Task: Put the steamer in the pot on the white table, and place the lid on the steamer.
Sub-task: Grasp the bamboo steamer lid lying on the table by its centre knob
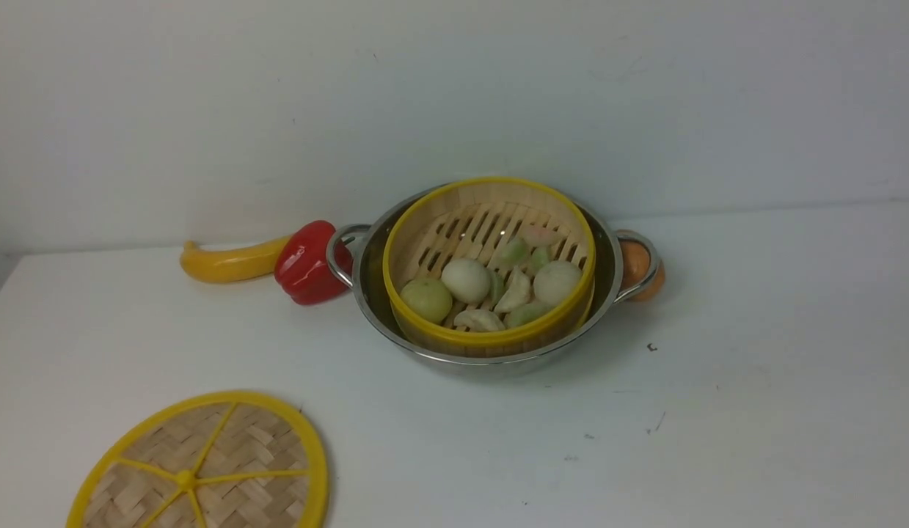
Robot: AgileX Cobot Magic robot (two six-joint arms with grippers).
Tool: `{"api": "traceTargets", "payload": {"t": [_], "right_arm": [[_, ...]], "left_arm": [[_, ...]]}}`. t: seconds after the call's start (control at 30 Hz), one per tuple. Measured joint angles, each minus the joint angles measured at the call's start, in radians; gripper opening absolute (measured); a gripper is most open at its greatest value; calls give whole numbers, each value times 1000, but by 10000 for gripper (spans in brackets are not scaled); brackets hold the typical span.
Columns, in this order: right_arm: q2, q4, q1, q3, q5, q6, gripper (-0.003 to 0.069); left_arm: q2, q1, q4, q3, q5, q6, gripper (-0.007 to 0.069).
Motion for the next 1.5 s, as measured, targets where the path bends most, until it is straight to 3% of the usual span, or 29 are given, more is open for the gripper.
{"api": "traceTargets", "payload": {"t": [0.1,0.27,0.4,0.57,0.73,1.5], "right_arm": [[-84,11,-25,148,-121,-1,148],[-206,-34,-26,296,-155,-16,162],[-284,-67,-26,305,-134,-25,169],[-345,-162,-26,305,23,-42,183],[-347,-174,-26,307,115,3,199],[-347,-178,-26,307,120,45,239]], "left_arm": [[0,0,0,0,0,0,545],[0,0,0,0,0,0,545],[0,0,0,0,0,0,545],[0,0,0,0,0,0,545],[0,0,0,0,0,0,545],[0,0,0,0,0,0,545]]}}
